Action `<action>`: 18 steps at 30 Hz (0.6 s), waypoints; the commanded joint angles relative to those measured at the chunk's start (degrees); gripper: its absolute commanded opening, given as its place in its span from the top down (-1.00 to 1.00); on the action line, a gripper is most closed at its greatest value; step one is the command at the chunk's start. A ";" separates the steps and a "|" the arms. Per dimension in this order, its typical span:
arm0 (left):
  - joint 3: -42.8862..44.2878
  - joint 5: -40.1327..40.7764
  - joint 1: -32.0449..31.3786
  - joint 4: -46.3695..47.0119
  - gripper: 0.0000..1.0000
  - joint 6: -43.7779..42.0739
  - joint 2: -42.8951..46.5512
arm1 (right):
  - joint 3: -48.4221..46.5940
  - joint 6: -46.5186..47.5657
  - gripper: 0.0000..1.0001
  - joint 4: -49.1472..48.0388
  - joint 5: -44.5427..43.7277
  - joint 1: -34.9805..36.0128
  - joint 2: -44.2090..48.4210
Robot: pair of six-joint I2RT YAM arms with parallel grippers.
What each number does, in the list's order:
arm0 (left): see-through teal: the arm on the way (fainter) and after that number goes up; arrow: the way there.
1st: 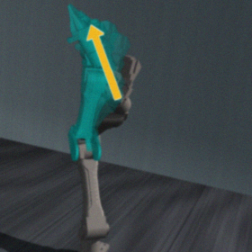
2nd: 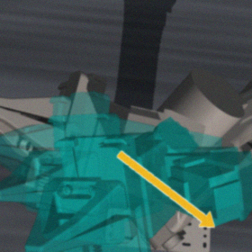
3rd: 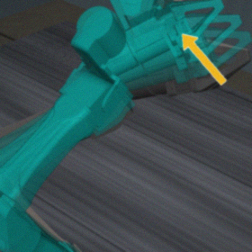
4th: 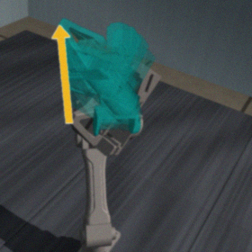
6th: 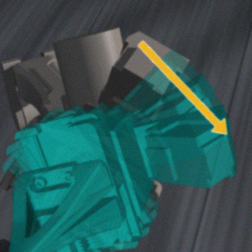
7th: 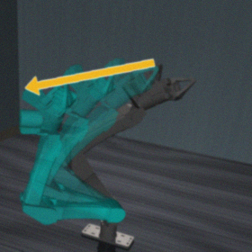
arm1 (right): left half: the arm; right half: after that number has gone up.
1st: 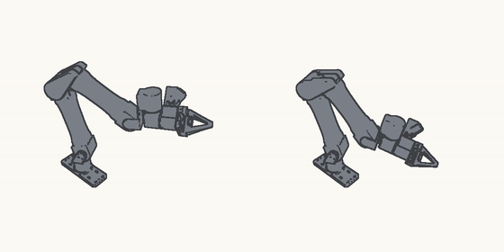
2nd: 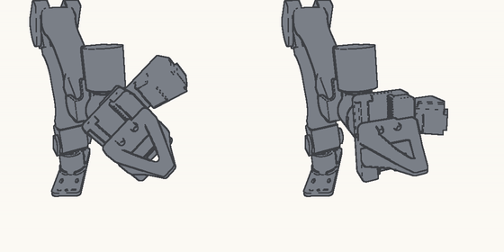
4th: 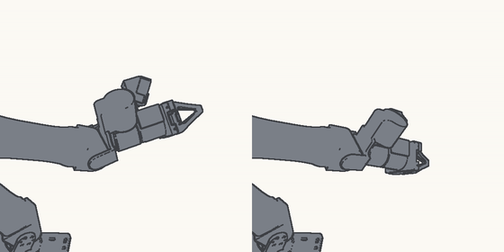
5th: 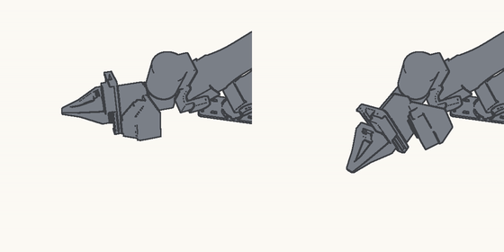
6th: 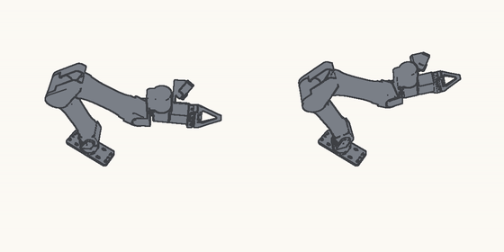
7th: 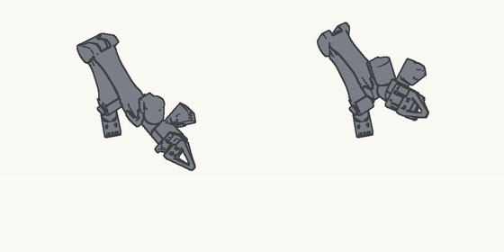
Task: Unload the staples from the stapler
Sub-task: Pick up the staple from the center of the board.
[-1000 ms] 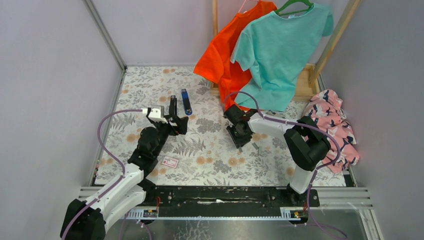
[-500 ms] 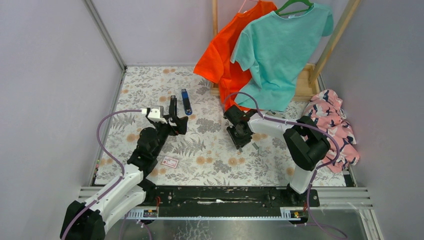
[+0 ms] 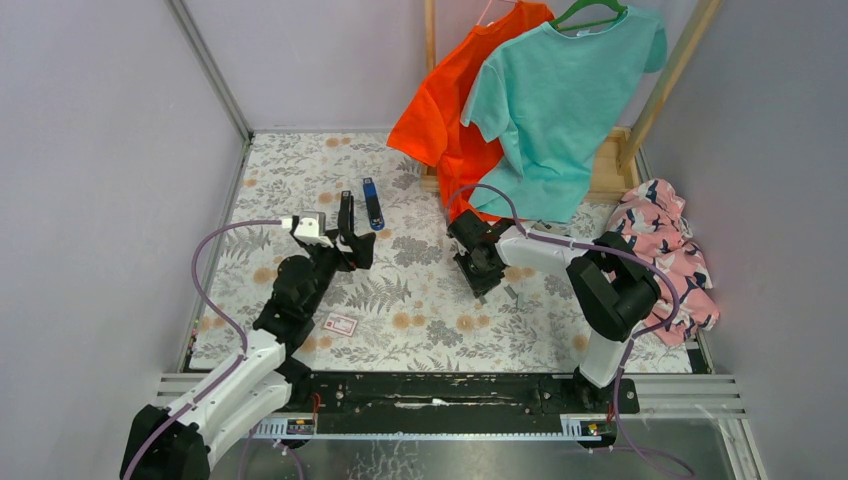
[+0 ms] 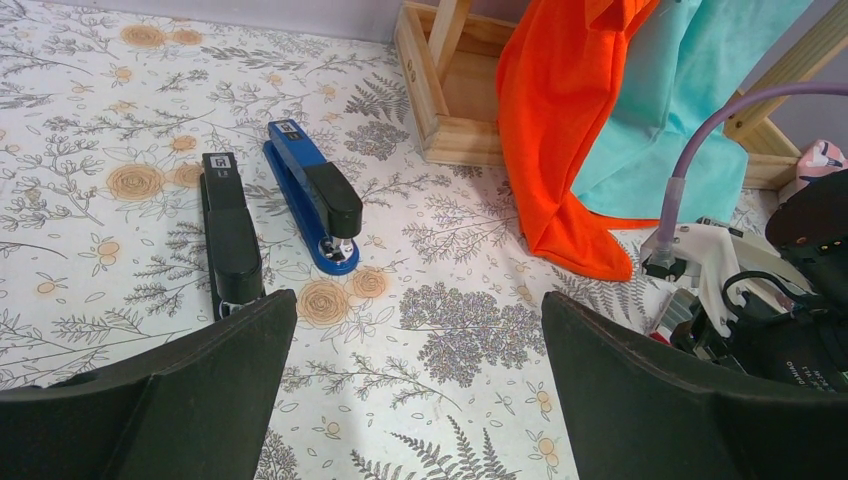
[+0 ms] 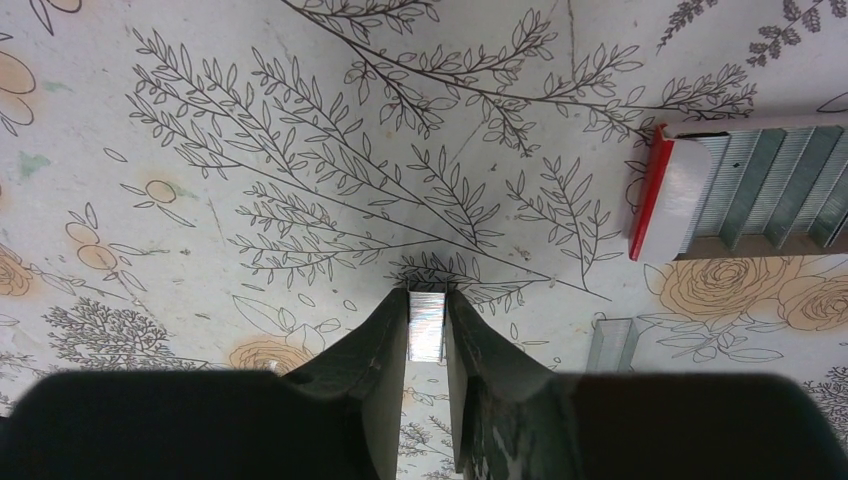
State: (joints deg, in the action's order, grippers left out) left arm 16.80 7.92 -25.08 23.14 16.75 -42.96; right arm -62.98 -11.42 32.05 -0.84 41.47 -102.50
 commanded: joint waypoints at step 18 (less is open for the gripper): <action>0.47 -4.58 -0.10 0.89 -1.00 4.08 0.71 | 3.10 4.91 0.66 -6.50 2.68 -1.46 9.81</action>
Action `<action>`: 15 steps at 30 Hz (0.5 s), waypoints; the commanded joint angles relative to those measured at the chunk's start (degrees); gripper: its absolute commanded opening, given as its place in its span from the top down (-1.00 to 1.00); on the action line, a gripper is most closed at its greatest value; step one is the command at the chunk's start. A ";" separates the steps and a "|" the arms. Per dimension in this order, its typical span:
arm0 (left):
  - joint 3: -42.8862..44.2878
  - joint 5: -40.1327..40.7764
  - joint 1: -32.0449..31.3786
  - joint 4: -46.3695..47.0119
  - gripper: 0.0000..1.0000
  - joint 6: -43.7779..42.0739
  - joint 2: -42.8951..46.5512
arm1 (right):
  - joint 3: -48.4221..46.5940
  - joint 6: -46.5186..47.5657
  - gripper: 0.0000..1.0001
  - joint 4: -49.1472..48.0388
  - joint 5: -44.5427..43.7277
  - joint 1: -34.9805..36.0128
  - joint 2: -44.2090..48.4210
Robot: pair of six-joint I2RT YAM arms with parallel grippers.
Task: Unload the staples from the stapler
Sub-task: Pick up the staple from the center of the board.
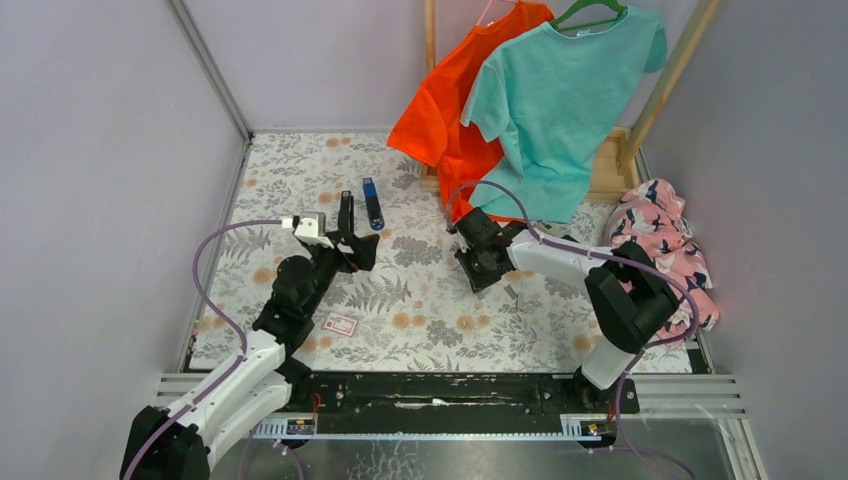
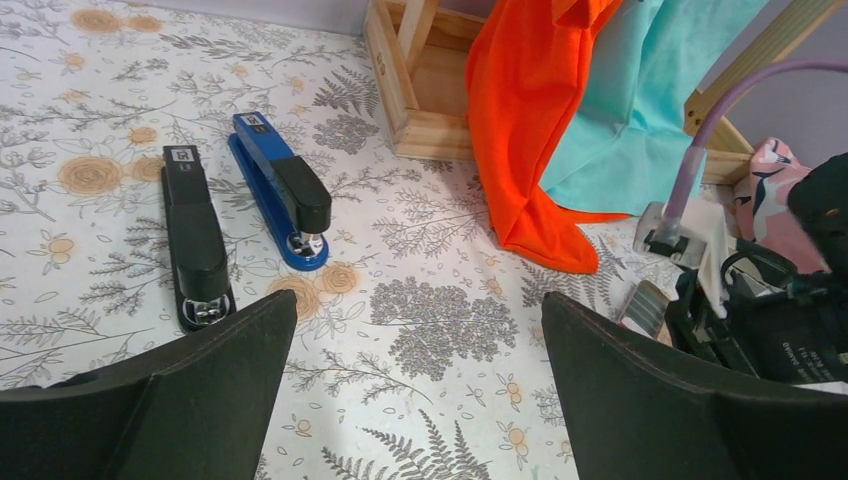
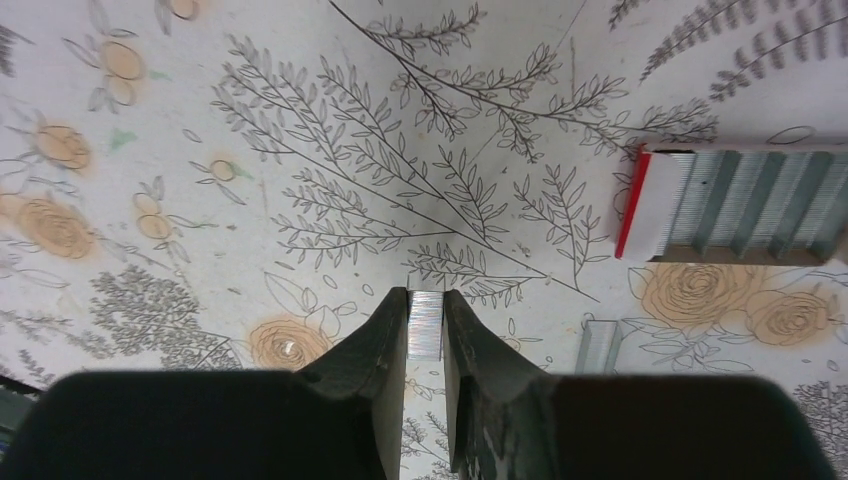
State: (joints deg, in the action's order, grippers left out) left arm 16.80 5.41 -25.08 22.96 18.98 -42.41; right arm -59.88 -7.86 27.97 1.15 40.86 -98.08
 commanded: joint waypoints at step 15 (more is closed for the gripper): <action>-2.92 -14.32 -0.22 18.94 -1.00 12.84 -10.23 | 7.18 6.60 0.68 -13.63 -0.41 -10.58 18.23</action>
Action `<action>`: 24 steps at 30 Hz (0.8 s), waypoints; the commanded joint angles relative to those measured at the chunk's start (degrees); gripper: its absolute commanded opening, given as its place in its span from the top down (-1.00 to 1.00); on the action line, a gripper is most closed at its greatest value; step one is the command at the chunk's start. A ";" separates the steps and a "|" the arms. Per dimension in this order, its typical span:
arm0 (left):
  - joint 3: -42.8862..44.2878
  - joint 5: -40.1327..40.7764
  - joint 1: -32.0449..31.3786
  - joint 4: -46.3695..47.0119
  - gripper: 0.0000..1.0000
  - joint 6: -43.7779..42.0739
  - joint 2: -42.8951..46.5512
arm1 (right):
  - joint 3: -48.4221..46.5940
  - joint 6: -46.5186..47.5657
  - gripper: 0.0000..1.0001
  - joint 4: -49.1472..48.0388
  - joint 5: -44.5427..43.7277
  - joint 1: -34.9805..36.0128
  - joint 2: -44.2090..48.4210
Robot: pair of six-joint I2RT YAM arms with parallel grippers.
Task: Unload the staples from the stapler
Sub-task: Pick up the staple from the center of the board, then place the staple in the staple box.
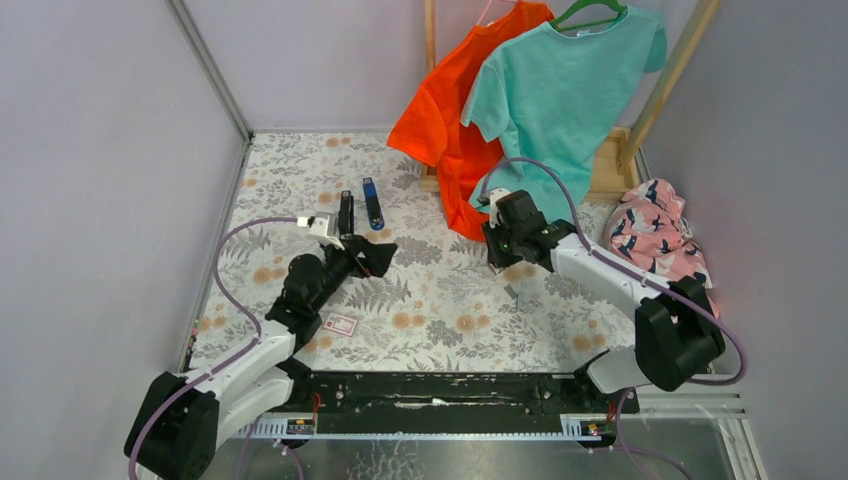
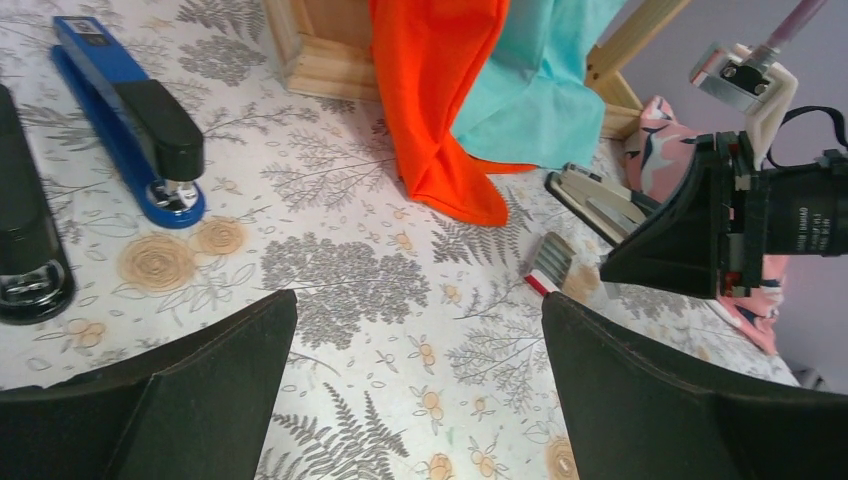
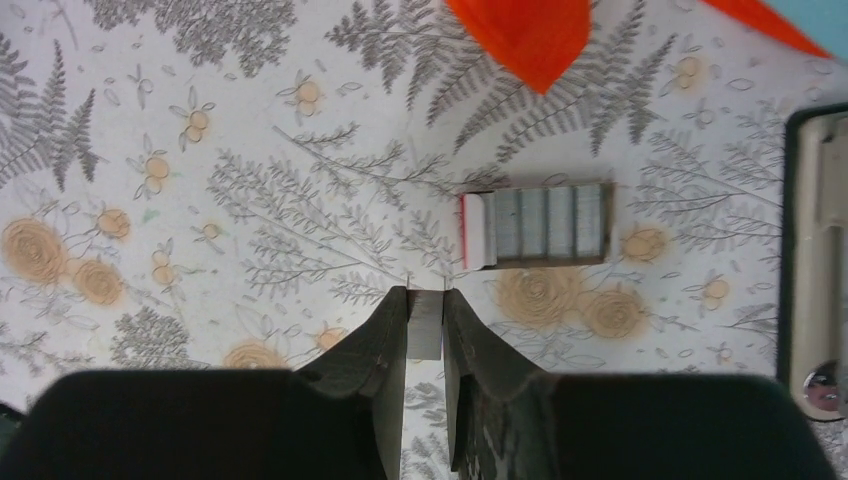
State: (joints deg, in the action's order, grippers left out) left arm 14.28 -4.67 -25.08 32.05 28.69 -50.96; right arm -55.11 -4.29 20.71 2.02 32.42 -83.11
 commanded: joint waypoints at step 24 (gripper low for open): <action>-1.87 -8.29 -1.10 20.17 -1.00 6.23 -9.13 | 12.47 13.13 0.68 -26.84 0.46 -9.75 0.23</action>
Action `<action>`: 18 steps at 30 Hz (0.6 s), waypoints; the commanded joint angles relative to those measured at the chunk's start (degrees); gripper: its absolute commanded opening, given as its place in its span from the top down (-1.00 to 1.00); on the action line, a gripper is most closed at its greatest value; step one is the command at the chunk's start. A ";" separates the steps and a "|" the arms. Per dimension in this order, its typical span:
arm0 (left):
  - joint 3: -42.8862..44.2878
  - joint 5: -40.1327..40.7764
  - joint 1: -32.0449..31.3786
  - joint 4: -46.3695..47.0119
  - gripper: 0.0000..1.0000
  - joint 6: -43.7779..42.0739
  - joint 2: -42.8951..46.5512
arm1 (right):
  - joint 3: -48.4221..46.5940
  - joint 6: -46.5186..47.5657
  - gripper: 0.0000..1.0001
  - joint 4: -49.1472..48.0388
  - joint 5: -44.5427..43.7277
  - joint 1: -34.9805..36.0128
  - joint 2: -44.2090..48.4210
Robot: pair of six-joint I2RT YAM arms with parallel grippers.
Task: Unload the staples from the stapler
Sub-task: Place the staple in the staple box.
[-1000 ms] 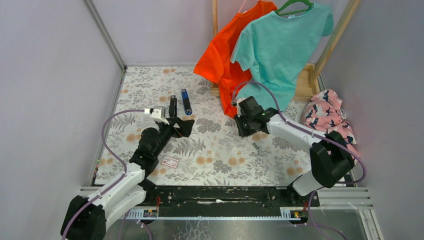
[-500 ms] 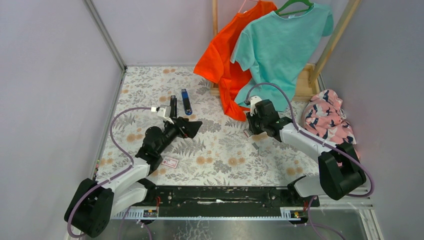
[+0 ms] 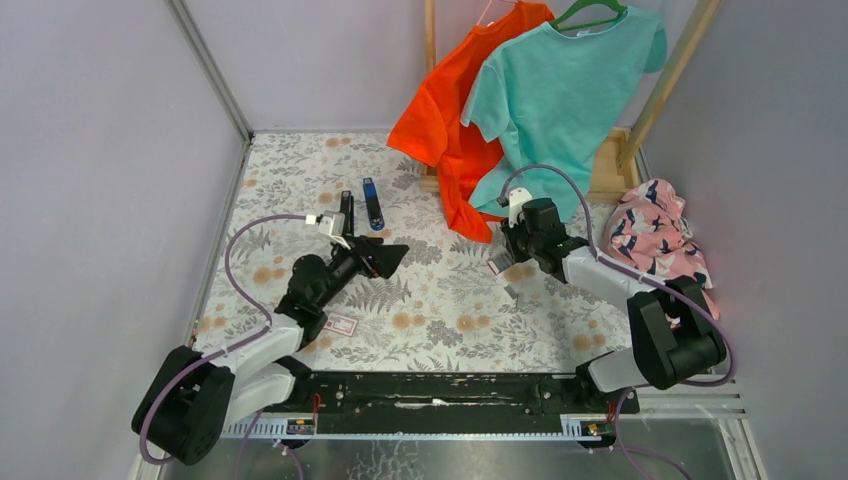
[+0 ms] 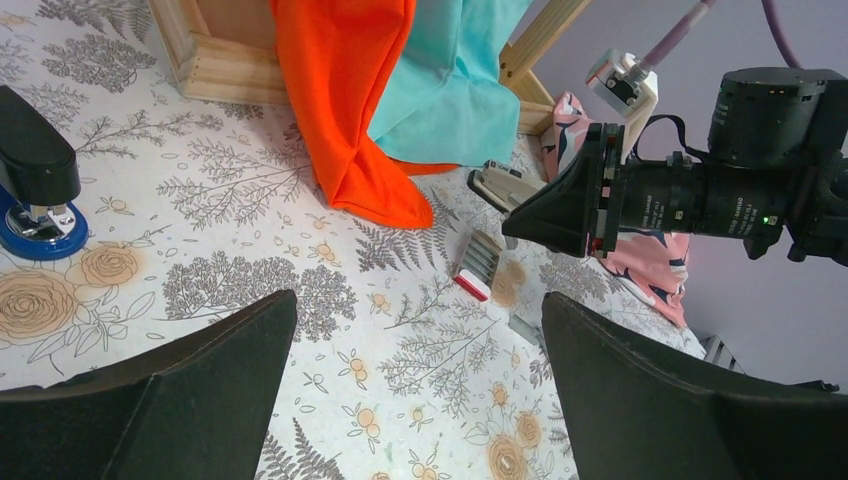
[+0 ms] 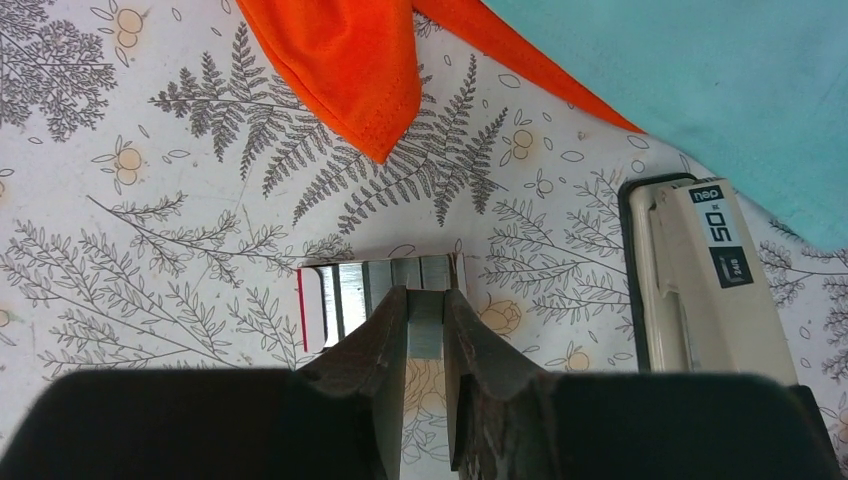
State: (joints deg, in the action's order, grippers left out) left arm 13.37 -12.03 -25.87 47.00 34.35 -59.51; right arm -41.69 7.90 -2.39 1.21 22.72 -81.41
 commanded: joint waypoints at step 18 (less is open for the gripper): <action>-2.03 -0.61 -0.44 8.54 -1.00 0.07 -2.07 | -2.04 -0.81 0.68 -1.59 5.78 0.57 -2.95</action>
State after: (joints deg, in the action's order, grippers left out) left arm 11.73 -12.60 -25.96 51.11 35.03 -62.00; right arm -41.71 7.84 -3.29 4.23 22.72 -85.08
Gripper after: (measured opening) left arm 0.998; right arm 0.228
